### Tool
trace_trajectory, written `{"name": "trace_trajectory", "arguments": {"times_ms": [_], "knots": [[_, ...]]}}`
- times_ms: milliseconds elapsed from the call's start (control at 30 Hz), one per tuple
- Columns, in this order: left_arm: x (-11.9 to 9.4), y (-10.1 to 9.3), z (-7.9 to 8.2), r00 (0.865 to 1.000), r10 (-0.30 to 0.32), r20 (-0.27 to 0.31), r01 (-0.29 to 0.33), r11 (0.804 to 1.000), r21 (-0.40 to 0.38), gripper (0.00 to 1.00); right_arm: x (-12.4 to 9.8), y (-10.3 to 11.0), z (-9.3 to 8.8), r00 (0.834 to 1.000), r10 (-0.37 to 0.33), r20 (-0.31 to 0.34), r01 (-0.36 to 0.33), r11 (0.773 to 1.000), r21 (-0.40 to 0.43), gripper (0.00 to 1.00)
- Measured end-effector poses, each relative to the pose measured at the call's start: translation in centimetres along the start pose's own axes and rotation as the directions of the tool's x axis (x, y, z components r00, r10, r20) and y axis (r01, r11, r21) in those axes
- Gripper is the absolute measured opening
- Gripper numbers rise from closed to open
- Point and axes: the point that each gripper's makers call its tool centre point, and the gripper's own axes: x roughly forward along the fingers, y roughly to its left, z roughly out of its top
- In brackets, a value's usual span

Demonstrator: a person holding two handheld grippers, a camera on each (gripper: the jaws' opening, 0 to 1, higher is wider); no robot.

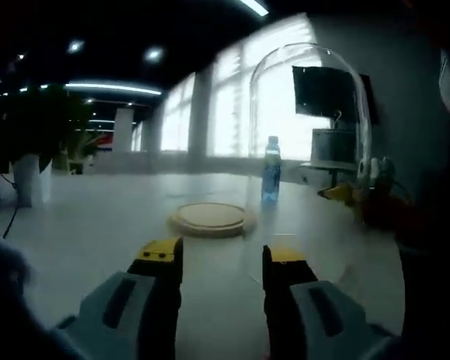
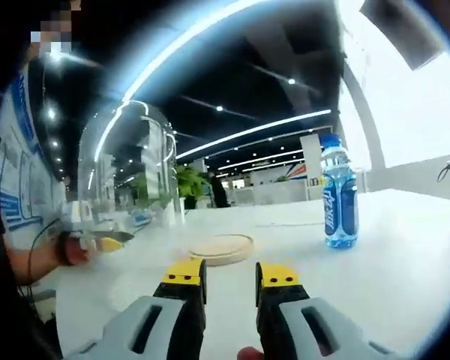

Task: Open the cover put in the Mizone put the cover back on

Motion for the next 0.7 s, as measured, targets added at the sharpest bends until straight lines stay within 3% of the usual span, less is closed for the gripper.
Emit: {"name": "trace_trajectory", "arguments": {"times_ms": [700], "knots": [[-0.49, 0.3, 0.28, 0.999, 0.02, 0.025, -0.02, 1.0, -0.019, 0.34, 0.07, 0.34, -0.19, 1.0, 0.004, -0.008, -0.005, 1.0, -0.022, 0.19]]}}
